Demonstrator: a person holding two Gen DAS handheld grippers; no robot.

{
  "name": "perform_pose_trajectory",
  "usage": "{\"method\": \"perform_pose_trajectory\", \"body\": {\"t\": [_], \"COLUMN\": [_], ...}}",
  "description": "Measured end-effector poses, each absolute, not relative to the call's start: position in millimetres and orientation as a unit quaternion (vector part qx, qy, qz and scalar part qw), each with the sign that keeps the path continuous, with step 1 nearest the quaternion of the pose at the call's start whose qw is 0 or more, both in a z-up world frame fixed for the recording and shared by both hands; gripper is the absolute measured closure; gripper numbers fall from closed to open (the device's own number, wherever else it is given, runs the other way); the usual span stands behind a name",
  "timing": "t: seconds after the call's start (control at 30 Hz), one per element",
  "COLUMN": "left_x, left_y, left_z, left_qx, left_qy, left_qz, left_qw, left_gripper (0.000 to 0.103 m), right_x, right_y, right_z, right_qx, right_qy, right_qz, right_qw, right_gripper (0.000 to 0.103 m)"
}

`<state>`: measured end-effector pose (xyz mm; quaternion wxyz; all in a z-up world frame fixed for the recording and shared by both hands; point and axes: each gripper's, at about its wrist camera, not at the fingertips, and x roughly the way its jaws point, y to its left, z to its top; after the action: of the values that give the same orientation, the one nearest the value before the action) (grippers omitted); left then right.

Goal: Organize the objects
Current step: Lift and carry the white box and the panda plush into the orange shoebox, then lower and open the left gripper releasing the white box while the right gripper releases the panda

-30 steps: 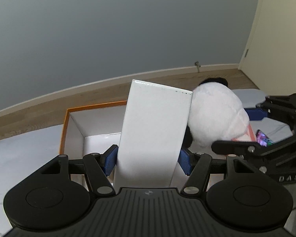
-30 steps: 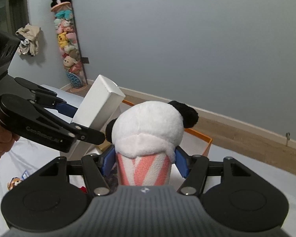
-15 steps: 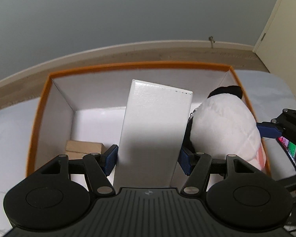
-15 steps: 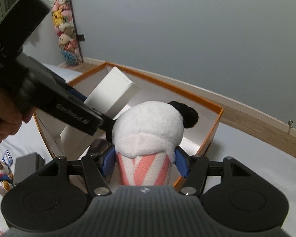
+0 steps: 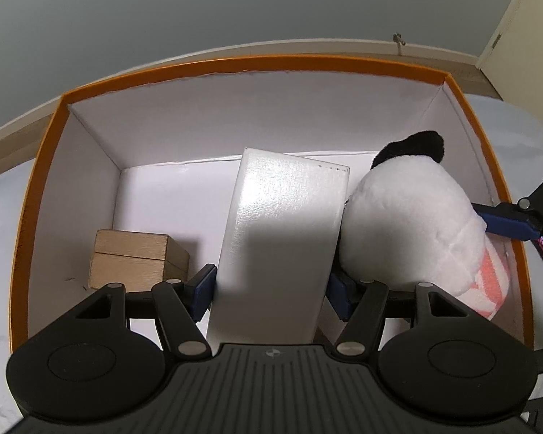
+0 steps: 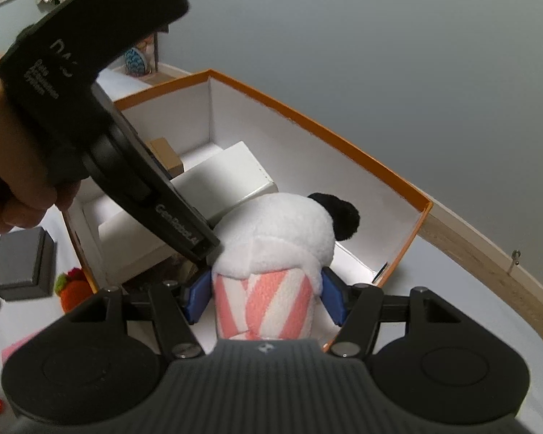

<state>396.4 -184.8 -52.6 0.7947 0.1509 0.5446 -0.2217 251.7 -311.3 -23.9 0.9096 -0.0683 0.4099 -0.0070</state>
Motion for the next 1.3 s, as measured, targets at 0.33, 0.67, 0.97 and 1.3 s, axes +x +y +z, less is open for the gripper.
{"method": "perform_pose_trajectory", "body": {"t": [0.33,0.67,0.97,1.3], "left_x": [397,393,387,381], "left_y": [-191,-202,-204,-189], "left_z": [-49,-41,-30,-13], "left_qx": [0.147,0.147,0.159,0.149], "left_qy": [0.547,0.530,0.517,0.508], "left_qz": [-0.219,-0.242,-0.243,-0.236], "left_qw": [0.795,0.799,0.805,0.815], "left_gripper": [0.029,0.012,0.012,0.012], "right_x": [255,256,254,251], "right_y": [-308,-297,-295,-286], "right_z": [-25,-24,-17,-6], "right_qx": [-0.070,-0.082,-0.081,-0.085], "right_qy": [0.417,0.413,0.406,0.399], "right_qz": [-0.011,-0.005,-0.008,-0.010], "right_qw": [0.906,0.907,0.910,0.913], "right_gripper": [0.038,0.032,0.032,0.032]}}
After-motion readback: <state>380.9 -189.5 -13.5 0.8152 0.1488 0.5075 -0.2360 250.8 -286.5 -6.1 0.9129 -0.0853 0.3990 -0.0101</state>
